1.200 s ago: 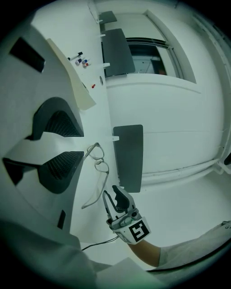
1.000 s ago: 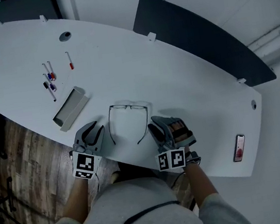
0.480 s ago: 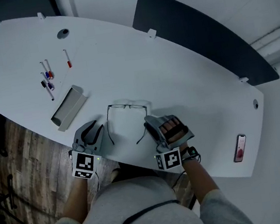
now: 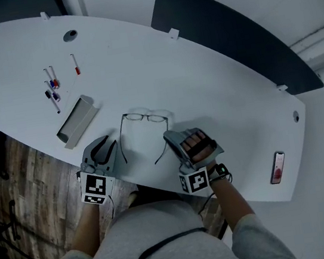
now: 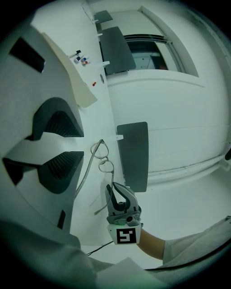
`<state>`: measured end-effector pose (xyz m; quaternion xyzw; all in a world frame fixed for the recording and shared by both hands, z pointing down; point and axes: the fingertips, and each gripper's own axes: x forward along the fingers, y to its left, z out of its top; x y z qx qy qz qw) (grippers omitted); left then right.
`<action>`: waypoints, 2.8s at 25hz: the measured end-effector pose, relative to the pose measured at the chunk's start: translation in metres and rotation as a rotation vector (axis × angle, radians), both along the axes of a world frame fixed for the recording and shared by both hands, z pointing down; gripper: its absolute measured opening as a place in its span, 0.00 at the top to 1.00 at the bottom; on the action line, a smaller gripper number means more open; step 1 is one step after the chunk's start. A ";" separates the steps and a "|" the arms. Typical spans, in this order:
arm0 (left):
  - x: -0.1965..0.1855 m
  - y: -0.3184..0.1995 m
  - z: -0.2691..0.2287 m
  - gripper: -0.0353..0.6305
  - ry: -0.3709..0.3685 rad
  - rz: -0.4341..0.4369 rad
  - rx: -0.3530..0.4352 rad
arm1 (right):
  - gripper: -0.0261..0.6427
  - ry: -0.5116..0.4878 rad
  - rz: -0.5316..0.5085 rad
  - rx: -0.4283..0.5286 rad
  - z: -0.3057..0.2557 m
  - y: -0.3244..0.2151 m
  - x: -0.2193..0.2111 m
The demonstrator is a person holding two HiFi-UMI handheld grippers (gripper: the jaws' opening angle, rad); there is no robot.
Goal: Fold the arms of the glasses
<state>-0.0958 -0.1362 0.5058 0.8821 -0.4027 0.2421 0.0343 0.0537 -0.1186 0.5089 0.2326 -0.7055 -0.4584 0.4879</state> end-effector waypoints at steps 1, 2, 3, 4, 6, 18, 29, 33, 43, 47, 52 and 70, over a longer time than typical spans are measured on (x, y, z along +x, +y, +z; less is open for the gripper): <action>0.000 0.000 0.000 0.80 -0.001 0.000 0.000 | 0.86 -0.004 0.000 0.008 -0.002 -0.001 0.000; 0.000 0.000 0.000 0.80 -0.001 0.000 0.000 | 0.86 -0.009 0.001 0.013 -0.004 -0.001 -0.001; 0.000 0.001 0.000 0.80 0.001 -0.001 -0.001 | 0.87 -0.014 0.002 0.017 -0.005 -0.002 -0.001; 0.000 0.001 -0.001 0.80 0.004 -0.004 -0.003 | 0.87 -0.020 0.004 0.022 -0.007 -0.002 -0.001; -0.001 0.002 0.000 0.80 0.009 -0.010 -0.006 | 0.88 -0.035 0.004 0.030 -0.011 -0.002 -0.001; -0.002 0.005 -0.004 0.80 -0.015 -0.017 0.000 | 0.90 -0.112 -0.006 0.015 -0.021 0.006 -0.005; -0.007 0.012 -0.004 0.76 -0.035 -0.011 -0.007 | 0.91 -0.187 -0.075 -0.046 -0.029 0.022 -0.023; -0.007 0.009 -0.010 0.76 -0.017 -0.014 0.006 | 0.91 -0.218 -0.100 -0.075 -0.031 0.030 -0.031; -0.002 0.010 -0.033 0.76 -0.007 0.036 0.079 | 0.91 -0.349 -0.097 -0.213 -0.035 0.046 -0.038; 0.002 0.014 -0.038 0.88 0.001 0.062 0.087 | 0.91 -0.447 -0.065 -0.344 -0.034 0.047 -0.039; -0.001 0.013 -0.040 0.89 0.061 0.056 0.046 | 0.91 -0.607 0.003 -0.523 -0.038 0.042 -0.040; 0.000 0.027 -0.030 0.91 0.069 0.095 -0.036 | 0.91 -0.740 0.275 -0.709 -0.023 0.019 -0.040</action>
